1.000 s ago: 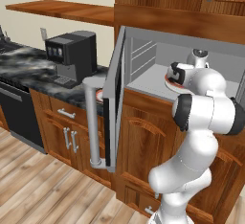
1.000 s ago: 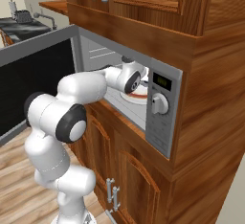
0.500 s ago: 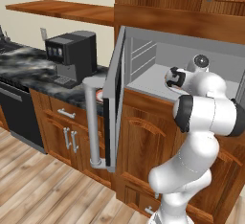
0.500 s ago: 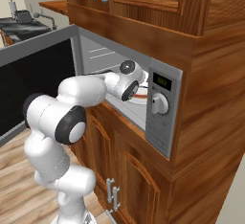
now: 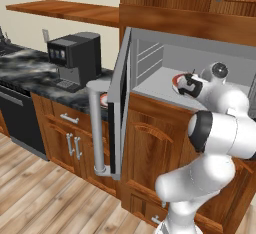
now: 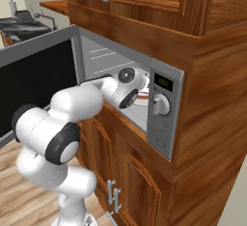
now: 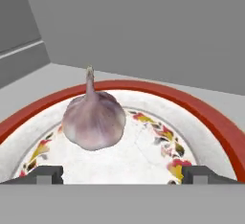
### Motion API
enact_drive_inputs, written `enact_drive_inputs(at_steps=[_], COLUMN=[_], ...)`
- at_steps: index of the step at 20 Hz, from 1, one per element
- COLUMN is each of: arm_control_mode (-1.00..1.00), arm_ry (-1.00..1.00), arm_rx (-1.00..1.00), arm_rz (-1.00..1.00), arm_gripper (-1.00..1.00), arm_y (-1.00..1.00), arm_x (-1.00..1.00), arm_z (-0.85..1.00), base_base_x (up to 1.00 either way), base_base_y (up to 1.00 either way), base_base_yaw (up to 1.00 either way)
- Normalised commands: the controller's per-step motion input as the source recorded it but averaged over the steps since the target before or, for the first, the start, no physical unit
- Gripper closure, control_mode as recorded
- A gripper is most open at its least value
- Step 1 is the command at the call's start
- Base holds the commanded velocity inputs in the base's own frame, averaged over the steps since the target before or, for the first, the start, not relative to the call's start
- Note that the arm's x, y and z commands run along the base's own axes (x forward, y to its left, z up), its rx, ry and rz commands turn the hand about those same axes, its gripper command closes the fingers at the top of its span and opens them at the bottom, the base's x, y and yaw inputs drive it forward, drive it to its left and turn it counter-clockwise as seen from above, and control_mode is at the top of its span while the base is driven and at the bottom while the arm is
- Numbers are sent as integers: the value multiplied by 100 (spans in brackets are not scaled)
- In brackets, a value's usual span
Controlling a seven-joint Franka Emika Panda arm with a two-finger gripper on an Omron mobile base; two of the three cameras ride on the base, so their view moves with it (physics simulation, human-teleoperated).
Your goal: Pick the garlic from the counter and place it in the microwave. Then turn on the microwave.
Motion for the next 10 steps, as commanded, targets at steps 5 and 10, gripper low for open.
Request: enact_drive_inputs(at_steps=[5,10], arm_control_mode=[-100,-100], arm_ry=[-9,-10], arm_rx=[0,0], arm_rz=[0,0], arm_gripper=[-100,-100], arm_y=[0,4], arm_x=[-55,-59], arm_z=[21,24], base_base_x=[0,0], base_base_y=[0,0], base_base_yaw=[0,0])
